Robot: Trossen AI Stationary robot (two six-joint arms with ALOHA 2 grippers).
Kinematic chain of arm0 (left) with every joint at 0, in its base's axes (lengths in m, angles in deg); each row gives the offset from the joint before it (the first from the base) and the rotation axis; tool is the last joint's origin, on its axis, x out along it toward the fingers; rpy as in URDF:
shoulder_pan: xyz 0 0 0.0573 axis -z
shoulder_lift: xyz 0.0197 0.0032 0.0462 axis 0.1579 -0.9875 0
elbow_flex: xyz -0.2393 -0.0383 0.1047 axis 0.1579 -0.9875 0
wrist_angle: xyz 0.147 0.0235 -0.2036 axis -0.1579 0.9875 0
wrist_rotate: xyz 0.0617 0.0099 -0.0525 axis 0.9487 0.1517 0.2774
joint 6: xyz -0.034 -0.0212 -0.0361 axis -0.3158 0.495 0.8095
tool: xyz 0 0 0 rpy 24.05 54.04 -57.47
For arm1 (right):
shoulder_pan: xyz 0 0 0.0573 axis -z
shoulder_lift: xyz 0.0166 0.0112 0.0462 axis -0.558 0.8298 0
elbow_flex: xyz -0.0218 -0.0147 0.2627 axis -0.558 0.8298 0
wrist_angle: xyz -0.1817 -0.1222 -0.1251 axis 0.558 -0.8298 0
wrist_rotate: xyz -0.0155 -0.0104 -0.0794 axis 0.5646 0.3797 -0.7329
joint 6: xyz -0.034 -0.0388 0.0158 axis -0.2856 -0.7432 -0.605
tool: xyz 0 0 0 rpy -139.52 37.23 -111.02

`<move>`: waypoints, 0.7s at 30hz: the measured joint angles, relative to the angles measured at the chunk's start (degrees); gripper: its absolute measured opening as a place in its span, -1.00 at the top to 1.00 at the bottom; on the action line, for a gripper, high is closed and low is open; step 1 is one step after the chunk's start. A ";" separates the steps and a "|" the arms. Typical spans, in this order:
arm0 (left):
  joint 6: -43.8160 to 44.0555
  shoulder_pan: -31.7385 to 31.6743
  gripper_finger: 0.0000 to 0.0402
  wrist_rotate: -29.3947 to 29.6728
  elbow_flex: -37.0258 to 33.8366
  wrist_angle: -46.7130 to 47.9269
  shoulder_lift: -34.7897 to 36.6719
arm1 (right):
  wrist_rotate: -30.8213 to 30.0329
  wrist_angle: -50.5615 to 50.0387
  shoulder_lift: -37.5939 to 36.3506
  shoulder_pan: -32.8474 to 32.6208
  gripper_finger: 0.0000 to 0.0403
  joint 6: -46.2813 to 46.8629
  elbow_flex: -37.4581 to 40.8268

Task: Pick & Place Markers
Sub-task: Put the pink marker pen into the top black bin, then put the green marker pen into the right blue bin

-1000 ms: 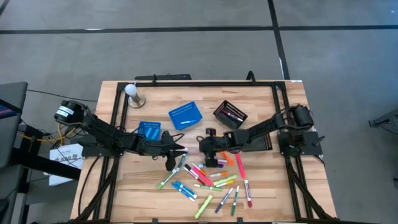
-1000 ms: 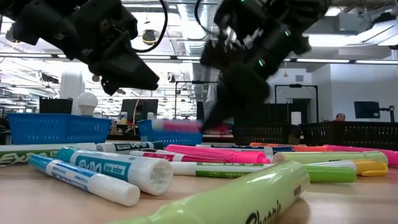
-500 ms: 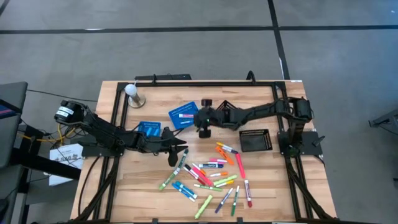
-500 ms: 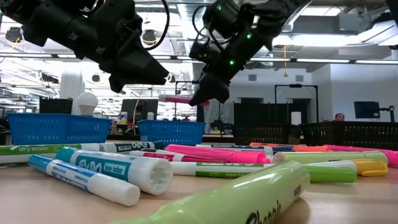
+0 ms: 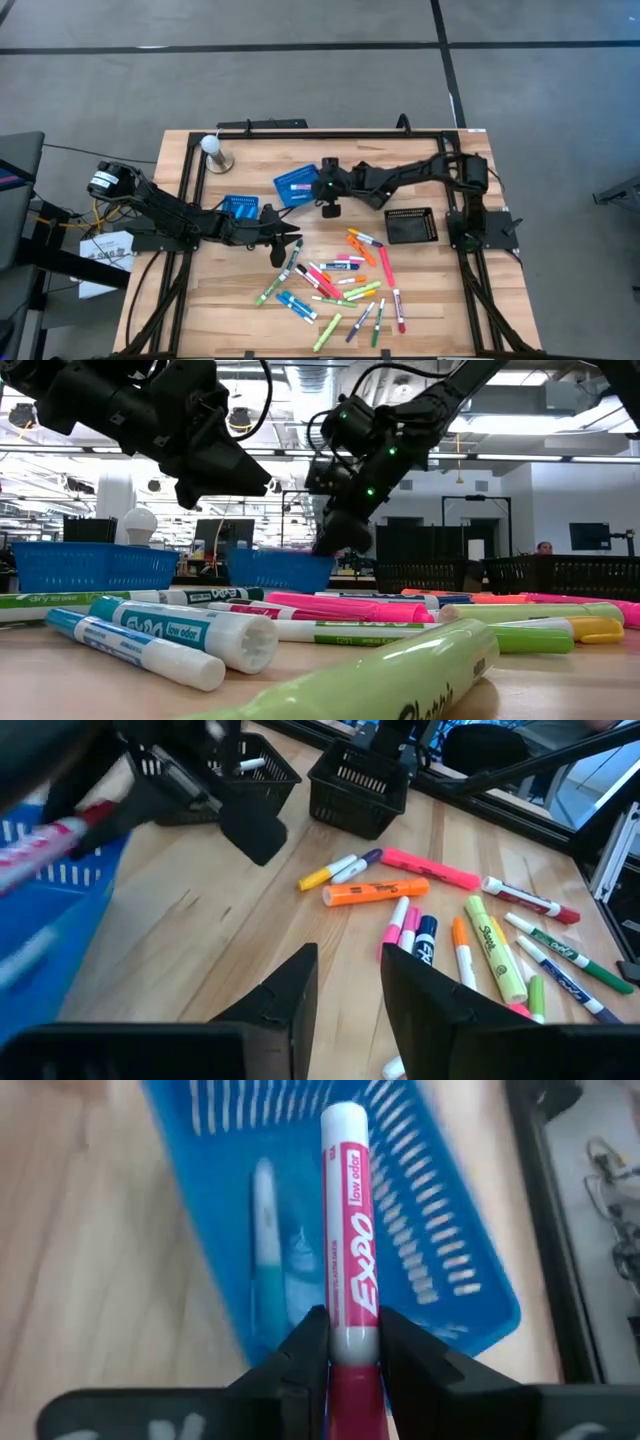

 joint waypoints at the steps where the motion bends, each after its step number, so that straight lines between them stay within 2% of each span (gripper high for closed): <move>1: 0.02 0.00 0.46 0.01 -0.01 -0.01 0.00 | -0.49 0.22 0.02 0.00 0.62 0.00 0.03; 9: 2.97 0.05 0.46 -0.07 -0.13 0.14 0.00 | -0.93 2.85 -0.63 -0.33 0.32 1.57 -0.10; 14: 6.24 1.19 0.46 -4.87 -0.13 0.22 0.00 | -1.53 3.12 -0.62 -2.45 0.18 1.57 -0.10; 18: 7.90 2.73 0.46 -7.29 -0.13 0.28 0.00 | -6.60 0.40 -1.44 -6.00 0.14 1.31 -0.78; 21: 9.53 3.37 0.46 -8.52 -0.13 0.48 0.00 | -12.33 -9.02 -2.56 -9.22 0.15 1.09 -3.50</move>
